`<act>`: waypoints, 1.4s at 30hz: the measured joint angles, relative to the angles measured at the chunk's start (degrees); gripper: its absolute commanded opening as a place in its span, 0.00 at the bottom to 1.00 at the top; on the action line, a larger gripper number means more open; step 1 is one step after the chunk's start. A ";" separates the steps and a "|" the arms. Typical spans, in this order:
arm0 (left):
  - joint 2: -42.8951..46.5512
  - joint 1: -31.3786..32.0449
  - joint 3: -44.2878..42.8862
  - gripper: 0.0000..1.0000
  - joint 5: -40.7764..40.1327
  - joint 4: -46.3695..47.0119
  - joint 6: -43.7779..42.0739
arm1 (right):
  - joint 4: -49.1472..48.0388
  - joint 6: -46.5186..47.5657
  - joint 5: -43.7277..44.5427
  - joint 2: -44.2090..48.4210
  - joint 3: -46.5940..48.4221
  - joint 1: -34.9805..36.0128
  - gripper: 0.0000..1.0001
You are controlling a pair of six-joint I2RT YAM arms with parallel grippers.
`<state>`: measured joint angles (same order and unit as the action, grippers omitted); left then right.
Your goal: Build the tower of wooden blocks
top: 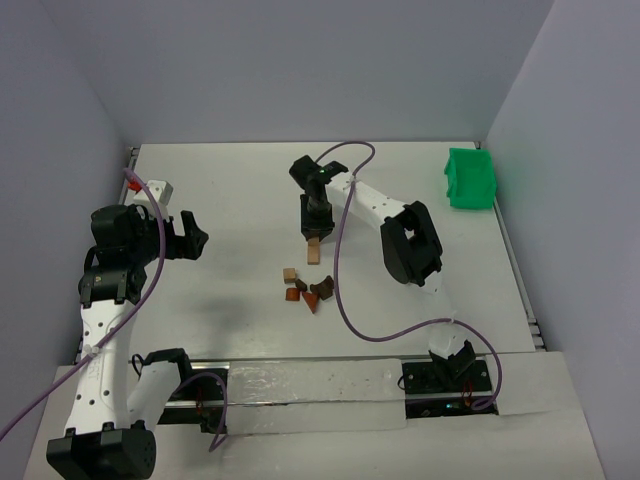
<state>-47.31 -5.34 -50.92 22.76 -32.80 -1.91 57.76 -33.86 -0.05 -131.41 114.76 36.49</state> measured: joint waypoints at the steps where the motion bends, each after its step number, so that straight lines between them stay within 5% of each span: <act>1: 0.00 0.00 0.00 0.99 0.00 0.00 0.00 | -0.01 -0.01 0.00 0.00 0.00 0.00 0.33; 6: 0.00 0.00 0.01 0.99 -0.01 -0.01 0.00 | -0.01 0.00 0.00 0.00 0.00 0.00 0.42; 17: 0.00 0.00 0.02 0.99 -0.01 0.00 0.00 | -0.11 -0.10 -1.73 0.00 0.00 0.00 0.87; 29: 0.02 0.00 0.02 0.99 0.00 -0.01 -0.01 | -1.31 0.16 -2.77 2.56 -3.92 0.58 0.95; 42: 1.17 0.00 0.02 0.99 1.08 -0.02 -0.07 | -4.95 8.64 -6.32 23.53 -13.68 2.38 0.96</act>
<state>-46.14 -5.34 -50.89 23.85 -32.82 -1.98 52.82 -25.22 -6.38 -107.89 101.08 38.87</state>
